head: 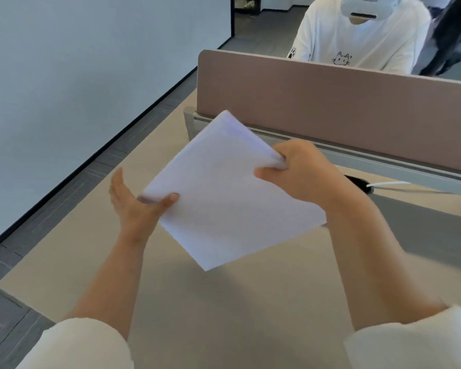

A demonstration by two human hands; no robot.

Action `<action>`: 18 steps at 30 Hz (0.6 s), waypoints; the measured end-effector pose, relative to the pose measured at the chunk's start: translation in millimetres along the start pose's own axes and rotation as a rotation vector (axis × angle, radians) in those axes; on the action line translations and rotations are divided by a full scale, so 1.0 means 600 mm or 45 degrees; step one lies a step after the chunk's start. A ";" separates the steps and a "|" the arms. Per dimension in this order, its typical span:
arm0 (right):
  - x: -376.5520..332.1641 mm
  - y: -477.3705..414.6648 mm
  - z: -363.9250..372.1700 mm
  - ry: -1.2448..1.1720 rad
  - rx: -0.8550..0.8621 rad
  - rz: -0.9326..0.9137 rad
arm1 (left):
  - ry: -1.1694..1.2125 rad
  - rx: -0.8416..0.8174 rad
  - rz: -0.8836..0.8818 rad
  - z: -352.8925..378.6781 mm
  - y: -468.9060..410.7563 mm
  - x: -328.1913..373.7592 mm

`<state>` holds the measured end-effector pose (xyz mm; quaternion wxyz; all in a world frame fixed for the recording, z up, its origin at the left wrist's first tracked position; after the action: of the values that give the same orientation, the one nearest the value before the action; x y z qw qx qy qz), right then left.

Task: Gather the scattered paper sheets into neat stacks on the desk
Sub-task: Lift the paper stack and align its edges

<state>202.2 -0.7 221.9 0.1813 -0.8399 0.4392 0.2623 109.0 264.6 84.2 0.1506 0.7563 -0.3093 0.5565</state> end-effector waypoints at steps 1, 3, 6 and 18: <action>0.029 0.011 -0.004 -0.194 0.016 0.104 | 0.152 -0.038 -0.054 -0.001 -0.002 -0.016; 0.095 0.032 0.005 -0.535 0.046 0.297 | 0.504 -0.277 -0.199 0.019 0.005 -0.038; 0.199 0.068 0.038 -0.800 0.118 0.518 | 0.637 -0.684 -0.478 0.076 0.047 -0.041; 0.382 0.195 0.081 -1.027 0.591 0.713 | 0.389 -0.759 -0.175 0.224 0.145 0.001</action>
<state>200.2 -186.2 36.7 0.4395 -0.4613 0.5882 0.4981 154.3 121.3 29.4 0.4466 0.6060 -0.3806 0.5372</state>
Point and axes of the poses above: each hand's wrist, its own y-axis away from the middle knuckle, its own z-axis out of the palm, x = y × z, the point moved 4 cm from there along -y, towards the middle knuckle, and after that the axes turned 3 degrees about x, right-handed, at the moved point
